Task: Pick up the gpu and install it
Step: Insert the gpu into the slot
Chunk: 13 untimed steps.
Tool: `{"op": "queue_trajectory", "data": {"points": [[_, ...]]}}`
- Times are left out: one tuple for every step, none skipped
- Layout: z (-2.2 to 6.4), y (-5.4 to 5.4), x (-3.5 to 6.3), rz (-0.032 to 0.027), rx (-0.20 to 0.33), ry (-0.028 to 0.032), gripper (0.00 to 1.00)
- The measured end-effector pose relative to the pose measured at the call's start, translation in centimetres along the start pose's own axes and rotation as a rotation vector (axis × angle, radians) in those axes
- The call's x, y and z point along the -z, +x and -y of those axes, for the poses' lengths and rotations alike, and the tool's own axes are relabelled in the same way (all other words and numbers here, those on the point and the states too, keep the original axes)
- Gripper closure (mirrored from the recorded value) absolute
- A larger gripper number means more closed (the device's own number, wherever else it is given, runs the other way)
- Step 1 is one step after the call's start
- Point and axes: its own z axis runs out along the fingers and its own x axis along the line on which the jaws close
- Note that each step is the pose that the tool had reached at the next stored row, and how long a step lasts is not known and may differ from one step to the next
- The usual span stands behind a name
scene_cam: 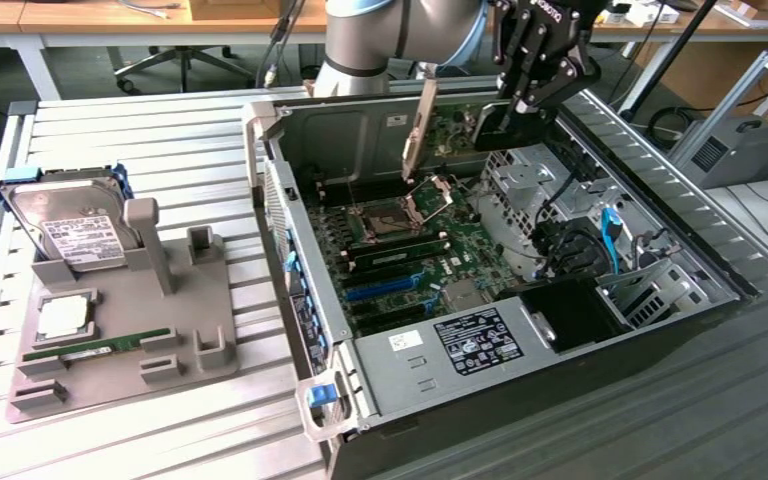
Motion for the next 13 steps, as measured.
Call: {"op": "queue_trajectory", "data": {"points": [[-0.18, 0.0, 0.00, 0.0000, 0.000, 0.0000, 0.73], [-0.33, 0.0, 0.00, 0.0000, -0.001, 0.0000, 0.73], [-0.52, 0.0, 0.00, 0.0000, -0.001, 0.0000, 0.73], [-0.69, 0.0, -0.01, 0.0000, -0.002, 0.0000, 0.73], [-0.85, 0.0, -0.01, 0.0000, -0.002, 0.0000, 0.73], [-0.94, 0.0, -0.01, 0.0000, -0.002, 0.0000, 0.73], [-1.02, 0.0, -0.01, 0.0000, -0.002, 0.0000, 0.73], [-1.11, 0.0, -0.01, 0.0000, -0.002, 0.0001, 0.73], [-1.21, 0.0, -0.01, 0.0000, -0.003, 0.0001, 0.73], [-1.41, 0.0, -0.02, 0.0001, -0.003, 0.0002, 0.73], [-1.69, 0.0, -0.01, 0.0001, -0.003, 0.0004, 0.73], [-1.90, 0.0, -0.02, 0.0001, -0.004, 0.0006, 0.73], [-2.10, 0.0, -0.02, 0.0001, -0.004, 0.0007, 0.73]]}}
